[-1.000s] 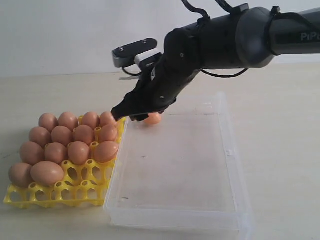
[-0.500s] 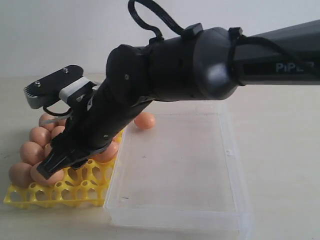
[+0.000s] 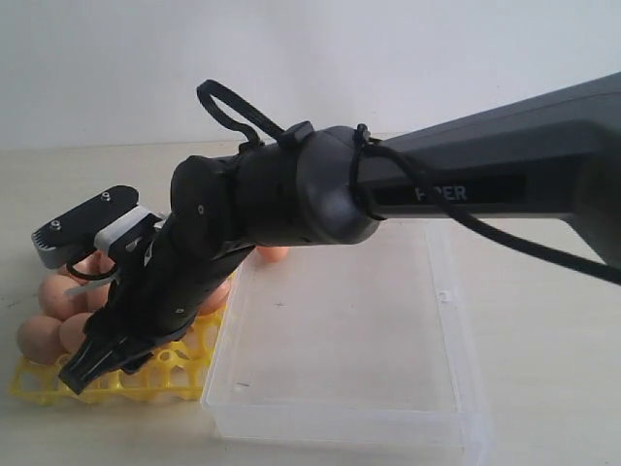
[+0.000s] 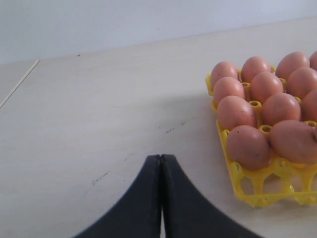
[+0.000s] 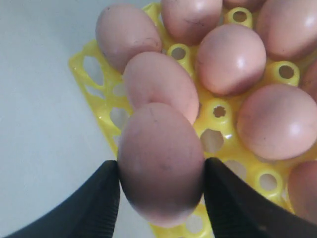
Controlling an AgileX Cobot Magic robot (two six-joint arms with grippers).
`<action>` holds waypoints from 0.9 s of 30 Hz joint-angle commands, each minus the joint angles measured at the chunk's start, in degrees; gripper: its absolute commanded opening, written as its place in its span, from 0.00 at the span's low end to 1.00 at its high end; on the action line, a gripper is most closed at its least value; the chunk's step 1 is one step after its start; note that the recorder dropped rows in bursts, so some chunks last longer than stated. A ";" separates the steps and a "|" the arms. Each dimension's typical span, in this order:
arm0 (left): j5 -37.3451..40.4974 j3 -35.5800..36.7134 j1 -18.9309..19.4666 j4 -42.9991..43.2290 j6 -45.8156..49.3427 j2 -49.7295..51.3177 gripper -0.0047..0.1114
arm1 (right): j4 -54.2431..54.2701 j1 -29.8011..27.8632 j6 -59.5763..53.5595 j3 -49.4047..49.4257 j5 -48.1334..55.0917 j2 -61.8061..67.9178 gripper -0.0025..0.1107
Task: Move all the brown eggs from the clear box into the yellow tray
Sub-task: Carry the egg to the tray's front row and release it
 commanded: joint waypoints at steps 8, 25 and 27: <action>-0.52 -0.23 -0.33 -0.14 -0.29 -0.32 0.04 | -13.99 -0.30 4.69 -0.59 7.46 -2.59 0.02; -0.52 -0.23 -0.33 -0.14 -0.29 -0.32 0.04 | -21.86 -1.15 8.50 -2.57 8.35 -2.52 0.02; -0.52 -0.23 -0.33 -0.14 -0.29 -0.32 0.04 | -21.60 -1.15 8.50 -2.57 8.27 -2.14 0.02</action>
